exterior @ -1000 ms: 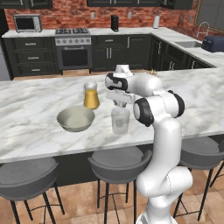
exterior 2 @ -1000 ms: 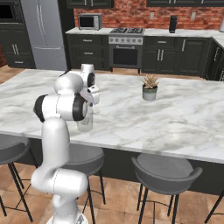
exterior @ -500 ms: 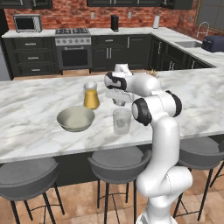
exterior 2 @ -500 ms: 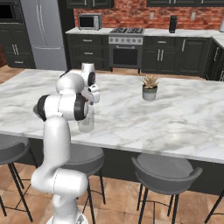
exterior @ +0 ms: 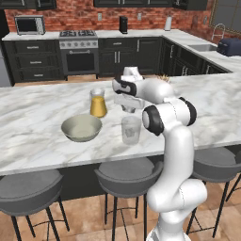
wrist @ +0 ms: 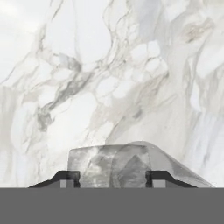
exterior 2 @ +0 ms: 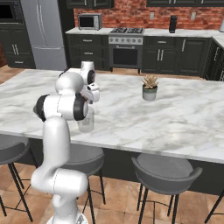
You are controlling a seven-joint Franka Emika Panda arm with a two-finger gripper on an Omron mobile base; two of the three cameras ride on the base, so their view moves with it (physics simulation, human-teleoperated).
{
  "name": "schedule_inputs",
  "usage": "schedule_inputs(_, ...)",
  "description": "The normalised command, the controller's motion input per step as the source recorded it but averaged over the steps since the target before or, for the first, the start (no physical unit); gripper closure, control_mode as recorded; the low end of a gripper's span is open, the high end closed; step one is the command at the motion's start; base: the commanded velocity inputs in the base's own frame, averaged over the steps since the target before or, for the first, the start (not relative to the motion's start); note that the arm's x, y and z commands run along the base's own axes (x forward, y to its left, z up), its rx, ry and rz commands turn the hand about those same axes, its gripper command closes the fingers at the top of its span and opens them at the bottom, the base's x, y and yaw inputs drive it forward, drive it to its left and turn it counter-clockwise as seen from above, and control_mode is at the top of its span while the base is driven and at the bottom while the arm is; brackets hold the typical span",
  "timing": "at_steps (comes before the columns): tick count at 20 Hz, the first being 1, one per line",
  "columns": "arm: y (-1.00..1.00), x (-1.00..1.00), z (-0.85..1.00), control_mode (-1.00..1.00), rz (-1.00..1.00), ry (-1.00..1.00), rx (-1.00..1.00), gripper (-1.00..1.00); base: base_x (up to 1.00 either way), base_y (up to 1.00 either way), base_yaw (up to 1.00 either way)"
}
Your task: There are two ice cubes in the ice bowl. Place both ice cubes in the glass cup.
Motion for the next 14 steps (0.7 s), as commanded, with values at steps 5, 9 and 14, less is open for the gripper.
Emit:
schedule_inputs(5,0.00,-0.70,0.00,-1.00,0.00,0.00,0.00,1.00,0.00,0.00,0.00)
schedule_inputs(9,0.00,-0.71,-0.01,-1.00,0.00,0.00,0.00,1.00,0.00,0.00,0.00)
schedule_inputs(14,0.00,-0.30,-0.07,-1.00,0.00,0.00,0.00,1.00,0.00,0.00,0.00)
